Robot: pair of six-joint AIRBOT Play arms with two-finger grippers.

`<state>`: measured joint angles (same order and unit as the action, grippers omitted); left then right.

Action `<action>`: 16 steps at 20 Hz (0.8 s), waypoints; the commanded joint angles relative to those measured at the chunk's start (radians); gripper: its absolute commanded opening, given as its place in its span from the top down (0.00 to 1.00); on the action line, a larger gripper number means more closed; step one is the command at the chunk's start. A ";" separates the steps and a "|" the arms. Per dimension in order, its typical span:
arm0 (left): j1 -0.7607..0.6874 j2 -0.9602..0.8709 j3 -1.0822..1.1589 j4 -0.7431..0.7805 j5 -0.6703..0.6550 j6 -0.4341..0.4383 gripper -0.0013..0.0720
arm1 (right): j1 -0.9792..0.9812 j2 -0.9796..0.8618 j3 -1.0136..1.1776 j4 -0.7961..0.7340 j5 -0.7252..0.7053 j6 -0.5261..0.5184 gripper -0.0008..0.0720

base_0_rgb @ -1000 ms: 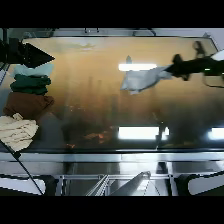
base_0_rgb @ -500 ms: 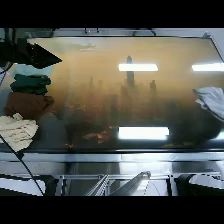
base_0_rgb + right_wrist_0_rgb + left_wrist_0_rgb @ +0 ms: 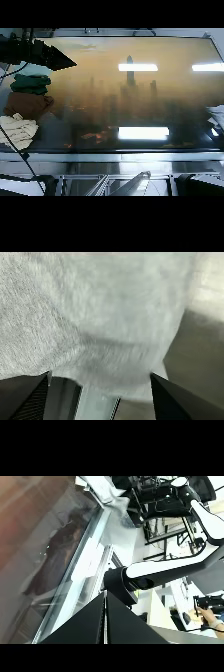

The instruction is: Fold the shirts.

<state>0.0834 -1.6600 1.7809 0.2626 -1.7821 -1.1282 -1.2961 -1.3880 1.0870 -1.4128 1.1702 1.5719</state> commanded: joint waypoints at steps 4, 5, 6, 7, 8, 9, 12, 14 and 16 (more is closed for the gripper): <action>0.016 0.000 0.000 -0.002 -0.006 0.001 0.95 | -0.009 0.034 0.037 0.068 0.177 0.006 0.02; 0.026 0.000 0.000 -0.002 -0.013 0.001 0.96 | 0.004 0.042 0.060 0.138 0.182 -0.006 0.03; 0.034 0.000 0.000 -0.002 -0.021 0.001 0.96 | 0.030 0.051 0.079 0.230 0.182 -0.038 0.03; 0.042 0.001 0.000 -0.002 -0.027 0.001 0.96 | 0.070 0.058 0.090 0.321 0.182 -0.074 0.05; 0.048 0.003 0.000 -0.002 -0.029 0.000 0.96 | 0.122 0.062 0.092 0.400 0.182 -0.112 0.40; 0.048 0.005 0.000 -0.001 -0.024 -0.009 0.96 | 0.188 0.063 0.092 0.481 0.182 -0.166 0.83; 0.050 0.034 0.000 0.008 0.033 -0.039 0.96 | 0.409 0.073 0.092 0.650 0.182 -0.252 0.96; 0.064 0.068 -0.001 0.034 0.040 -0.040 0.96 | 0.571 0.110 0.092 0.684 0.182 -0.295 0.97; 0.069 0.142 -0.043 0.206 0.071 -0.053 0.96 | 0.732 0.173 0.092 0.681 0.181 -0.331 0.97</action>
<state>0.1432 -1.5864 1.7691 0.3206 -1.7489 -1.1648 -0.7689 -1.2732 1.1770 -0.8120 1.3495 1.3193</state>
